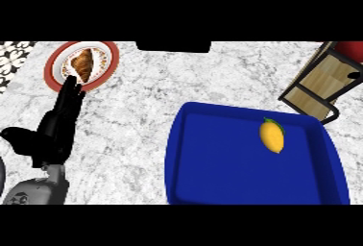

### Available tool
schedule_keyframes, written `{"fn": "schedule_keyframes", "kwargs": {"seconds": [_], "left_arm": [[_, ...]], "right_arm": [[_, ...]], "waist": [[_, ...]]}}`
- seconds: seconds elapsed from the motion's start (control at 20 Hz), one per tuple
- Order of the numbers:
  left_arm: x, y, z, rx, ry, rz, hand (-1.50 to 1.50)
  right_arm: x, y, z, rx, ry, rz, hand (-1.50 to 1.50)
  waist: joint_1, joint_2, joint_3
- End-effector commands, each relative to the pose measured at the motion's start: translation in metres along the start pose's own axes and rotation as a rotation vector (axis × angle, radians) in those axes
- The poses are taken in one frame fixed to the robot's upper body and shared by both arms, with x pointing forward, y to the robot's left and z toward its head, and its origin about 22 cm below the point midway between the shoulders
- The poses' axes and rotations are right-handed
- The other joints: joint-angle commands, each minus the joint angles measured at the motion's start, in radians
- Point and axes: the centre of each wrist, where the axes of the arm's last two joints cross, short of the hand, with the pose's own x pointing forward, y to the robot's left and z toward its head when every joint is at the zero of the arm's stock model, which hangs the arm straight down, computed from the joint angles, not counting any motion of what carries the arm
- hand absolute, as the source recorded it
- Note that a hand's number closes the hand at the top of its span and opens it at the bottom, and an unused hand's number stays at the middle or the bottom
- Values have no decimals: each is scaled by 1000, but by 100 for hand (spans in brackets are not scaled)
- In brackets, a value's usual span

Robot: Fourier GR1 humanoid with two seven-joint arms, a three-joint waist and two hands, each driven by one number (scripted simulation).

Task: Pick the tomato from the tray and place it in the tiered shelf

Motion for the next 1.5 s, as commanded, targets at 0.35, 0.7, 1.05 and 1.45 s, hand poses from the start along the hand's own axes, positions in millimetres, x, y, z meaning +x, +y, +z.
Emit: {"fn": "schedule_keyframes", "kwargs": {"seconds": [0.35, 0.7, 1.05, 1.45], "left_arm": [[3, 6, -2, -13, 6, -11, 0], [-2, -2, 2, -9, -15, -2, 0], [8, -8, 2, -8, -36, -1, 0], [8, -9, 0, -30, -44, 1, 0]], "right_arm": [[12, -12, -7, 15, -125, -229, -150], [23, -67, 26, -149, -62, -314, -150], [25, -112, 80, -241, 96, -319, -150], [23, -126, 105, -238, 93, -348, -150]], "waist": [[-4, -1, 1], [5, 6, 2], [17, 21, 6], [18, 29, 12]]}}
